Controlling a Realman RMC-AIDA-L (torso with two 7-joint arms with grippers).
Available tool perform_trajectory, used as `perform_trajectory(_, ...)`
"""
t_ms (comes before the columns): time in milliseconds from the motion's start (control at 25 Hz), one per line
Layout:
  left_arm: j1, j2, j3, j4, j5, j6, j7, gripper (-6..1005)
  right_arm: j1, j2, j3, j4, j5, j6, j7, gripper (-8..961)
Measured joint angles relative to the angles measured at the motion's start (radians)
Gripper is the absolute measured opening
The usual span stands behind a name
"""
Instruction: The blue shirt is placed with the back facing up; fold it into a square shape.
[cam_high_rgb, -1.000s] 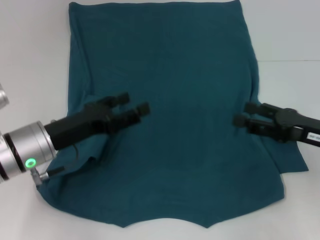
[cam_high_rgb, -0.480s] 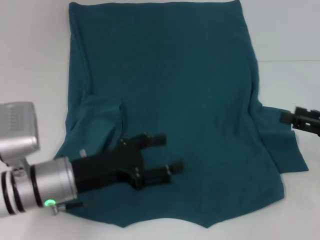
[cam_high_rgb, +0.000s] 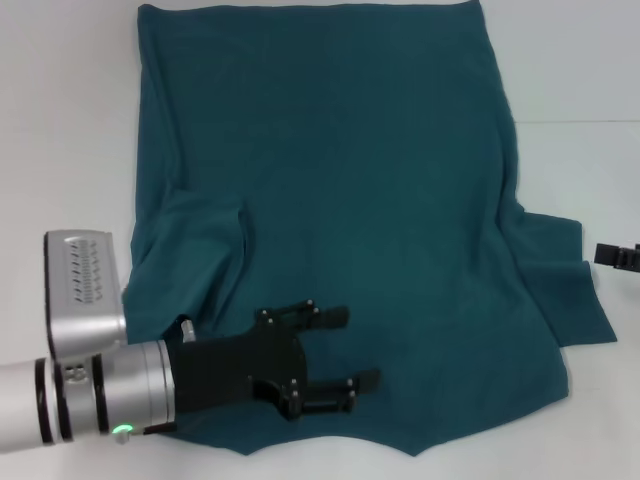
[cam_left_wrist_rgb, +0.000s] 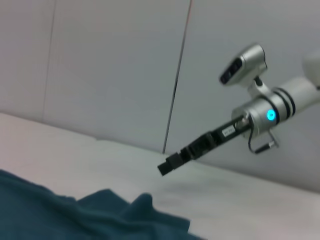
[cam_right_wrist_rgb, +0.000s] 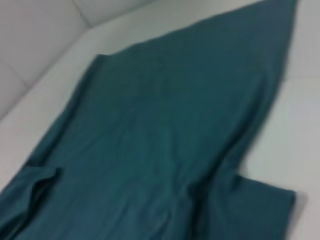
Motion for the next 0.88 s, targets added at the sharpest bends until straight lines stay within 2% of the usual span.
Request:
perform_trajectory(200,-0.001,0.000,0.041,0.000,0.000,-0.033,0.043,832,0.013,0.000,-0.005,0.000,-0.043,0.012,0.076,934)
perform_trajectory(440,-0.003,0.000,0.044,0.005,0.000,-0.038,0.065,832,0.020,0.012,-0.004,0.009,-0.049,0.040,0.096,933)
perform_trajectory(720,-0.005,0.001,0.041,0.007,0.000,-0.040,0.066,833,0.038,0.042,-0.008,0.016,-0.049,0.093,0.093,931)
perform_trajectory(880,-0.005,0.001,0.044,0.007,0.000,-0.040,0.066,832,0.058,0.050,-0.010,0.046,-0.050,0.127,0.091,930)
